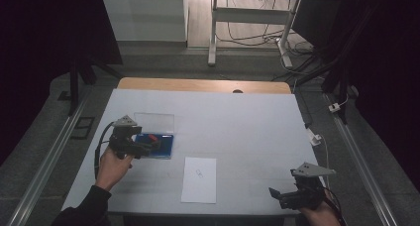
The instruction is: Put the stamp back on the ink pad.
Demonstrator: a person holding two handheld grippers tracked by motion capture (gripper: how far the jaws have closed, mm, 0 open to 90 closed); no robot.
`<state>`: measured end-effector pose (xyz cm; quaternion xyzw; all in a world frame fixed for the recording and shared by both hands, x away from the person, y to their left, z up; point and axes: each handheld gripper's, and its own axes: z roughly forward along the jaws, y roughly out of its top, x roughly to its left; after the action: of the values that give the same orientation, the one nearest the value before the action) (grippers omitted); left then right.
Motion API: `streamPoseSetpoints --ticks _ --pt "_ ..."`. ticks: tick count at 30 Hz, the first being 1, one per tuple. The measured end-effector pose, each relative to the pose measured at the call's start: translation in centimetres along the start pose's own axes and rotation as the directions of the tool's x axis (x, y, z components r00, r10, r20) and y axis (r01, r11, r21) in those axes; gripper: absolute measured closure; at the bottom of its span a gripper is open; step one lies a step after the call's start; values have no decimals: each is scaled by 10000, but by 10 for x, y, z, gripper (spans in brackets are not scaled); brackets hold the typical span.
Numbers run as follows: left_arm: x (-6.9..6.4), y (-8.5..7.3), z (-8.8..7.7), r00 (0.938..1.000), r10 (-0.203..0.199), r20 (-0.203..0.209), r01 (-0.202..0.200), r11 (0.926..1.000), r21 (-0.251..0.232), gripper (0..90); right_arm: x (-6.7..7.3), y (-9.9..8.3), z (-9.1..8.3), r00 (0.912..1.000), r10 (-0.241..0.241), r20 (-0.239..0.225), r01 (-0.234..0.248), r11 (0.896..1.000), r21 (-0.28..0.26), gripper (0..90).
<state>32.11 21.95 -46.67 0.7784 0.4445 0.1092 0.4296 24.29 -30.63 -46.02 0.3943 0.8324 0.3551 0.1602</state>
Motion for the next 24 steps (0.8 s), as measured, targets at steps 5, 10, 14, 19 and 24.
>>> streamPoseSetpoints --ticks 5,10,14,19,24 --pt "-9 -2 -6 9996 267 109 -266 9996 -80 0 0 0 0 10000 27 39 -27 10000 8 0" --pt "-19 -5 -14 9985 477 271 -473 9988 -130 0 -1 0 -1 9999 92 74 -92 10000 17 0" --pt "-26 -9 -19 9977 548 406 -544 9985 -115 0 0 0 0 10000 67 65 -67 10000 28 0" --pt "-35 -14 -25 9968 573 550 -570 9984 -65 0 0 0 -1 9999 68 88 -68 10000 36 0" --pt "-42 -20 -32 9962 545 686 -540 9985 -100 0 0 -1 -1 9999 112 80 -112 9999 -7 0"
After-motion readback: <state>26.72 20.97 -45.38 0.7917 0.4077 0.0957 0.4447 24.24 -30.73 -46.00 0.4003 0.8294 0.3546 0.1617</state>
